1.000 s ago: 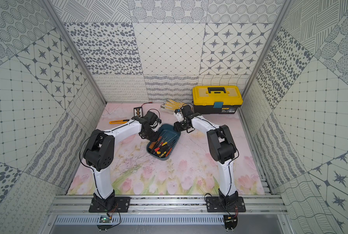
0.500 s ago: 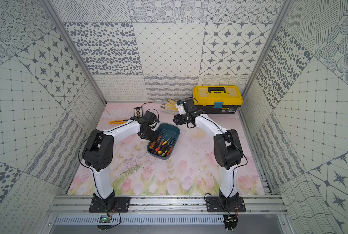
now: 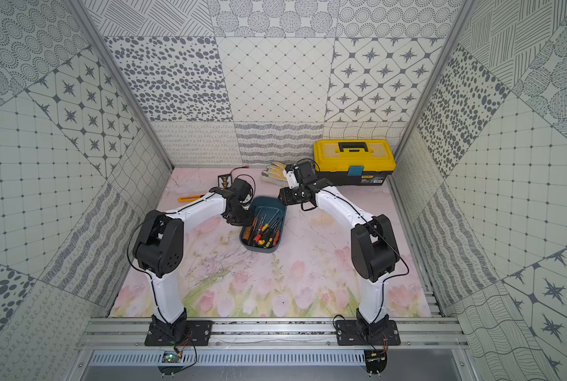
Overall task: Take out the screwdriver from the storage box
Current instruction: Pick up the storage box at the center of the board.
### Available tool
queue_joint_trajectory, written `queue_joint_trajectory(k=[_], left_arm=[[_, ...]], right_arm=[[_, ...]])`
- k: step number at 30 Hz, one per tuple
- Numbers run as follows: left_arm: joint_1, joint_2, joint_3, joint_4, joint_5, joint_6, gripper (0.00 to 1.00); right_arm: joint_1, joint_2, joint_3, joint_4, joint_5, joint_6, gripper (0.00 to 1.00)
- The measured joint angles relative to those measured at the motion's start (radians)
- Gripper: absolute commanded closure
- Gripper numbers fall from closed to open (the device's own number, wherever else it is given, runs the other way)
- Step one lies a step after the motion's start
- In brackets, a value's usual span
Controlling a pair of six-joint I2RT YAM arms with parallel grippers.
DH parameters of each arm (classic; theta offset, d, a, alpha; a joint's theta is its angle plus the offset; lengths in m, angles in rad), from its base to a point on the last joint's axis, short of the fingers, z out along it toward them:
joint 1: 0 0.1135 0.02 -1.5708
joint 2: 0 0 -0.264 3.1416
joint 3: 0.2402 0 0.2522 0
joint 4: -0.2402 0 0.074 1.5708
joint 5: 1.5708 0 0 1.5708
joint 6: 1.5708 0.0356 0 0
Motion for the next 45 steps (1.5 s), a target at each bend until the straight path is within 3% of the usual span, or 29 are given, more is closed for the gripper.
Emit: queue_joint_trajectory(k=[11,28,45], left_arm=[[0.0,-0.003,-0.023,0.018,-0.04,-0.127,1.0],[0.0,-0.035,-0.084,0.077,-0.053,-0.251,1.0],[0.0,-0.052,-0.111,0.107,-0.062,-0.29,1.0]], right_arm=[[0.097,-0.012,-0.032,-0.074,-0.012,0.109,0.43],[0.16,-0.009,-0.06,-0.113,-0.026,0.281,0.41],[0.215,0.071,-0.056,-0.159,0.04,0.399,0.51]])
